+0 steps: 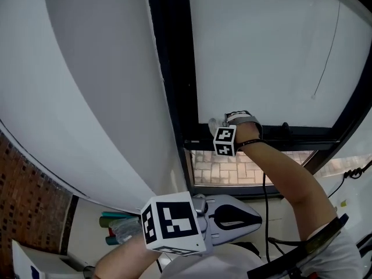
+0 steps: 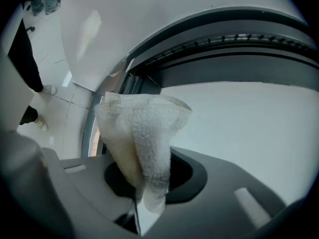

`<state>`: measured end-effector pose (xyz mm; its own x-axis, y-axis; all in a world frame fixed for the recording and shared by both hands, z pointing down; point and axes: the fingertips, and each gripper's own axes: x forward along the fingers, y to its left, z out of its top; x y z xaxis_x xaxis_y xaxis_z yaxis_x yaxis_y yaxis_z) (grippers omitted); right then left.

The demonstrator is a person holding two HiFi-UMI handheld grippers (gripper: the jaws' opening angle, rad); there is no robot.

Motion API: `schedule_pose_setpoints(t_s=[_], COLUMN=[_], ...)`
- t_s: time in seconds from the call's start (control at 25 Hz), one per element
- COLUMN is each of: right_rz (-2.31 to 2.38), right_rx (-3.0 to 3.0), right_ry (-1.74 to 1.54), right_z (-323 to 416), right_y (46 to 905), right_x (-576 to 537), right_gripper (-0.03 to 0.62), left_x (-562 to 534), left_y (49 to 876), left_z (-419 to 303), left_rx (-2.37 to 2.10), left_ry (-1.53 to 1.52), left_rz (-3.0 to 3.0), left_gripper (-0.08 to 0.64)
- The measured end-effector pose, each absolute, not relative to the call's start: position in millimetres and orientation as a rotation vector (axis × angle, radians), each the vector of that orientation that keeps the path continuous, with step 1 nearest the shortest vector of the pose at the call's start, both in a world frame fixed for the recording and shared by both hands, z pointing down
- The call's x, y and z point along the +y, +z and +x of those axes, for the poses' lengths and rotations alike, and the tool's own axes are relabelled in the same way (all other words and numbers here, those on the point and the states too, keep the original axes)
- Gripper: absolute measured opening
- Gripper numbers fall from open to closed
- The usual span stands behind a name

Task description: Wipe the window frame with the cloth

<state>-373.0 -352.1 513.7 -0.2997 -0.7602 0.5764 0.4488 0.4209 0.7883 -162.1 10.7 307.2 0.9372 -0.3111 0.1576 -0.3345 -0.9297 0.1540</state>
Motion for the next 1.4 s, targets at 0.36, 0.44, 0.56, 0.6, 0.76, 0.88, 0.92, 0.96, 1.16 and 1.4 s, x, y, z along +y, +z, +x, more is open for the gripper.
schedule_pose_setpoints(t_s=[0.36, 0.44, 0.56, 0.6, 0.76, 0.88, 0.92, 0.96, 1.16, 1.4], right_rz=[0.198, 0.18, 0.129, 0.116, 0.08, 0.036, 0.02, 0.004, -0.08, 0.166], right_rx=[-1.383, -1.353, -1.328, -1.322, -1.275, -1.278, -1.284, -1.29, -1.45, -1.54], right_ry=[-1.091, -1.115, -1.166, -1.188, -1.292, -1.339, -1.339, -1.332, -1.276, -1.239], right_z=[-408, -410, -413, -414, -411, -402, -397, -391, -349, -238], right_y=[541, 546, 548, 548, 551, 557, 558, 560, 558, 488], right_x=[-348, -346, -334, -327, -305, -285, -277, -269, -212, -255], right_gripper=[0.075, 0.075, 0.074, 0.074, 0.074, 0.074, 0.074, 0.074, 0.072, 0.072], left_x=[8, 6, 6, 7, 11, 12, 12, 13, 10, -14], left_y=[315, 317, 318, 319, 319, 319, 319, 319, 320, 315], left_z=[-178, -179, -179, -178, -170, -163, -161, -158, -136, -87], left_rx=[-0.515, -0.51, -0.505, -0.501, -0.477, -0.456, -0.445, -0.434, -0.369, -0.238], left_ry=[0.173, 0.172, 0.153, 0.149, 0.136, 0.121, 0.121, 0.12, 0.109, 0.177], left_rz=[2.892, 2.889, 2.883, 2.883, 2.889, 2.882, 2.879, 2.879, 2.89, 2.91], left_gripper=[0.021, 0.021, 0.021, 0.021, 0.021, 0.021, 0.021, 0.021, 0.021, 0.021])
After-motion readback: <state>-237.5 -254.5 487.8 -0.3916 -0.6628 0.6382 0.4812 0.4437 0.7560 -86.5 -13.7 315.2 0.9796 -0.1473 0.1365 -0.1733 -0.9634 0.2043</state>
